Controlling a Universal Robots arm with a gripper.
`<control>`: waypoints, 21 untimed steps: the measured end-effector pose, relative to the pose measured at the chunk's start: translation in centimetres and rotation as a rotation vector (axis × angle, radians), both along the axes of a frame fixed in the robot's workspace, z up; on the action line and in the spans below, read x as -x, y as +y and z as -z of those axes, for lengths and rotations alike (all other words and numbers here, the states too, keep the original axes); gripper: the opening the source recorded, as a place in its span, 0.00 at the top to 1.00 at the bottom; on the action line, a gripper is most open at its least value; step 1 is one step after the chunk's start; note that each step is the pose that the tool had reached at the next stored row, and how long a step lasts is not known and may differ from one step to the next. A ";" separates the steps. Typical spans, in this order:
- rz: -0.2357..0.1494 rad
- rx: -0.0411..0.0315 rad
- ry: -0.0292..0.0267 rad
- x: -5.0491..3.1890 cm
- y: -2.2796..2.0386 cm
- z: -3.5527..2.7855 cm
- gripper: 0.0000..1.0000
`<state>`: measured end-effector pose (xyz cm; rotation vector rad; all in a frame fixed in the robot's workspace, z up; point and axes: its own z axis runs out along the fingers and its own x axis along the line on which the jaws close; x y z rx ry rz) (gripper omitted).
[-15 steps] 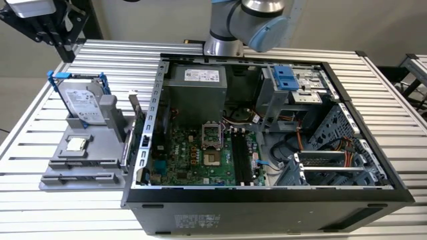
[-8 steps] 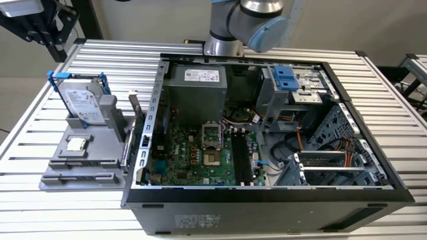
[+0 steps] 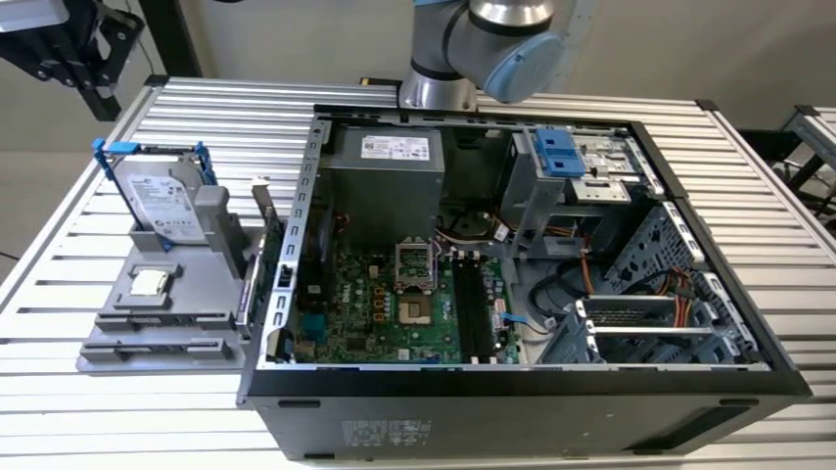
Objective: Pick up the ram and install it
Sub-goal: 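Reach for the ram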
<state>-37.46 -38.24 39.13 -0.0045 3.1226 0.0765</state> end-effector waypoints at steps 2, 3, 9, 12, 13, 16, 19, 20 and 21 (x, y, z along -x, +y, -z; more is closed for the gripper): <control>0.000 0.0000 0.0000 0.18 0.01 0.00 1.00; 0.000 -0.0001 0.0001 0.19 0.02 0.00 1.00; 0.000 0.0001 0.0006 0.30 0.02 0.00 1.00; 0.000 0.0000 0.0005 0.35 -0.01 0.00 1.00; 0.000 -0.0001 0.0005 0.36 -0.05 0.01 1.00; 0.000 0.0000 0.0005 0.42 -0.30 0.01 1.00; 0.000 0.0000 0.0005 0.45 -0.65 0.01 1.00; 0.000 0.0000 0.0005 0.45 -0.77 0.02 1.00; 0.000 0.0000 0.0005 0.45 -0.88 0.02 1.00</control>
